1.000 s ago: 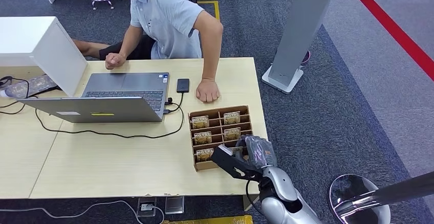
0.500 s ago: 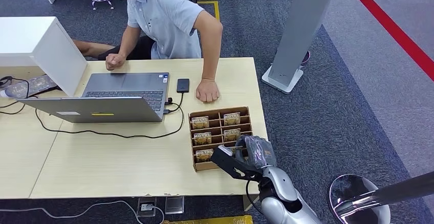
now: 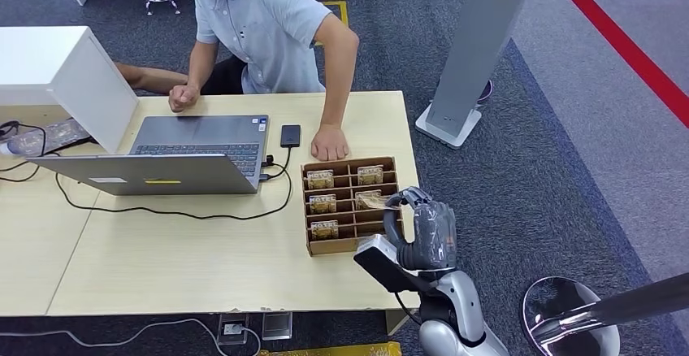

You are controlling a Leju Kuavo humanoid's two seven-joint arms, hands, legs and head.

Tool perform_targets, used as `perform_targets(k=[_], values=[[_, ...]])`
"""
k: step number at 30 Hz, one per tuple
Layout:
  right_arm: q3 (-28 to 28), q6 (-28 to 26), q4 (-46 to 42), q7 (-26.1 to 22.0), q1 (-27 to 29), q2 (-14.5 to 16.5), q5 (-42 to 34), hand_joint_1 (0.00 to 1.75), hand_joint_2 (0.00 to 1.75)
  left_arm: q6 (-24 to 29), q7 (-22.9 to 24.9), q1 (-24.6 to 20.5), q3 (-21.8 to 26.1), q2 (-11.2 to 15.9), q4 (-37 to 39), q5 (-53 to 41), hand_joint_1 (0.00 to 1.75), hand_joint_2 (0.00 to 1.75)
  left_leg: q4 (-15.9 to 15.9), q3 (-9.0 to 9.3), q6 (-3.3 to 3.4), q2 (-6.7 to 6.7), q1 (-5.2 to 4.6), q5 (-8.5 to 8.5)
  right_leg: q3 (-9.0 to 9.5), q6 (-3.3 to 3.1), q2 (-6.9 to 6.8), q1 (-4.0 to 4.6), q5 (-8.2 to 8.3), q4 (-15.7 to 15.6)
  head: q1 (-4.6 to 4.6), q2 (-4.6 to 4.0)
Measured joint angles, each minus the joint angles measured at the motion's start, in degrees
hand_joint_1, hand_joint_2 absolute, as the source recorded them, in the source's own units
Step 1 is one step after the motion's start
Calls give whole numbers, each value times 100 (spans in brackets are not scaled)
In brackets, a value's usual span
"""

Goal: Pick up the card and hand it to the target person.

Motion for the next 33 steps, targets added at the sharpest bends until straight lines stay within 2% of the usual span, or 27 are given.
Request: perform_targets(k=[6, 9, 11, 18, 23, 27, 33], values=[[50, 5, 275, -88, -89, 97, -141, 175, 175, -6, 25, 0, -3, 26, 0, 6, 0, 175, 1, -1, 0, 6, 0, 0, -3, 1, 5, 0, 2, 1, 0, 0], [516, 72, 908, 343, -634, 7, -534, 175, 175, -77, 24, 0, -61, 57, 6, -44, 0, 175, -2, 4, 1, 18, 0, 0, -1, 1, 16, 0, 5, -2, 0, 0], [771, 215, 1418, 560, -1140, 61, -747, 175, 175, -138, 29, -3, -132, 75, 7, -108, 0, 175, -6, 8, 1, 30, 1, 2, 0, 0, 30, 1, 12, -7, 0, 0], [1164, 618, 3325, 790, -3008, 632, -1655, 175, 175, -228, -4, -21, -340, 101, -6, -300, 0, 175, -5, 3, -3, 59, 2, 7, -15, -6, 60, 2, 26, 1, 0, 0], [1383, 773, 4705, 867, -4078, 1014, -1914, 175, 175, -233, -97, -29, -400, 67, -5, -351, 0, 175, -5, 5, -3, 51, 0, 12, -11, -6, 50, 0, 22, 7, 0, 0], [1550, 1039, 5385, 1029, -4456, 1282, -1937, 175, 175, -226, 12, -36, -428, 58, 16, -352, 0, 175, -5, 5, -4, 40, 0, 11, -6, -5, 39, 0, 18, 8, 0, 0], [1864, 1456, 6335, 1153, -4828, 1926, -1880, 175, 175, -167, 84, -34, -343, 38, 27, -219, 0, 175, -6, 5, -5, 39, 0, 9, -6, -7, 39, 0, 15, 9, 0, 0]])
